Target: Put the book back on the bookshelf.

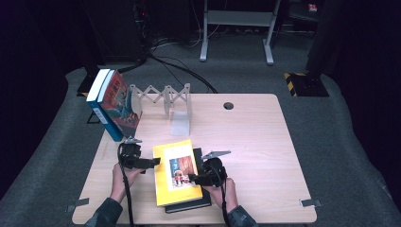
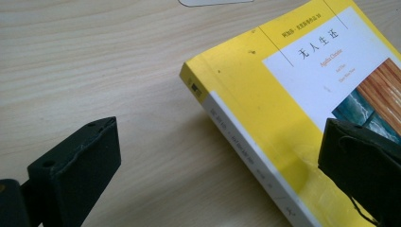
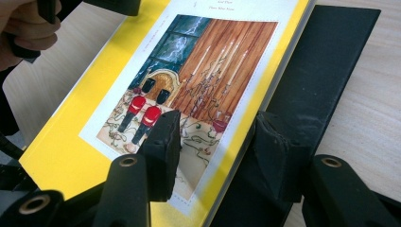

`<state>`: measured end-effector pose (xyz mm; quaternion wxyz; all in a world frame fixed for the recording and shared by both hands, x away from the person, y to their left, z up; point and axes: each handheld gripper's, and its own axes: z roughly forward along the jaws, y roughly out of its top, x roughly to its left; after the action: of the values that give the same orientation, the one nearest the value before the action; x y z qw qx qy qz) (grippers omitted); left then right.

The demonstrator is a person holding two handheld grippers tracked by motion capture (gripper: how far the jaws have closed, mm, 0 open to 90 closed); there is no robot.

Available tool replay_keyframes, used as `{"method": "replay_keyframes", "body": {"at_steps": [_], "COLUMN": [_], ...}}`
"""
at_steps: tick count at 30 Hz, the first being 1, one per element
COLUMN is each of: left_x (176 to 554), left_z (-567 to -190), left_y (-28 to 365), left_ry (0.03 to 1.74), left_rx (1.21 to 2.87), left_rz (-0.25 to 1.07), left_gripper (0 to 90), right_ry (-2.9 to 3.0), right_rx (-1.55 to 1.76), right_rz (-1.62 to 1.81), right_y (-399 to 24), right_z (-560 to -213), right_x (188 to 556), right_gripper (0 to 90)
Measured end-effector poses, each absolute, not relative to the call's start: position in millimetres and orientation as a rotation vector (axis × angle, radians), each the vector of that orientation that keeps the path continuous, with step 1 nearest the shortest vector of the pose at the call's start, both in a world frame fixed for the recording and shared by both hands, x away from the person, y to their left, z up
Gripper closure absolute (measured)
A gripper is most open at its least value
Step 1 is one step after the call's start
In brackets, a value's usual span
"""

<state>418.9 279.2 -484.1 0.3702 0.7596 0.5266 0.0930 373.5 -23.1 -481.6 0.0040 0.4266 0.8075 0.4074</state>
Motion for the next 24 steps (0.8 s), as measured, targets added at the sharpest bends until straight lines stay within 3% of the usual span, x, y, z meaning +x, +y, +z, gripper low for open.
{"method": "replay_keyframes", "body": {"at_steps": [24], "left_x": [433], "left_z": [-495], "left_y": [262], "left_ry": [1.316], "left_rx": [1.955], "left_rz": [0.065], "left_gripper": [0.1], "right_ry": [2.534], "right_rx": [1.314], "right_rz": [1.273], "right_y": [-11], "right_z": [-482], "right_x": [382], "right_gripper": [49.8]}}
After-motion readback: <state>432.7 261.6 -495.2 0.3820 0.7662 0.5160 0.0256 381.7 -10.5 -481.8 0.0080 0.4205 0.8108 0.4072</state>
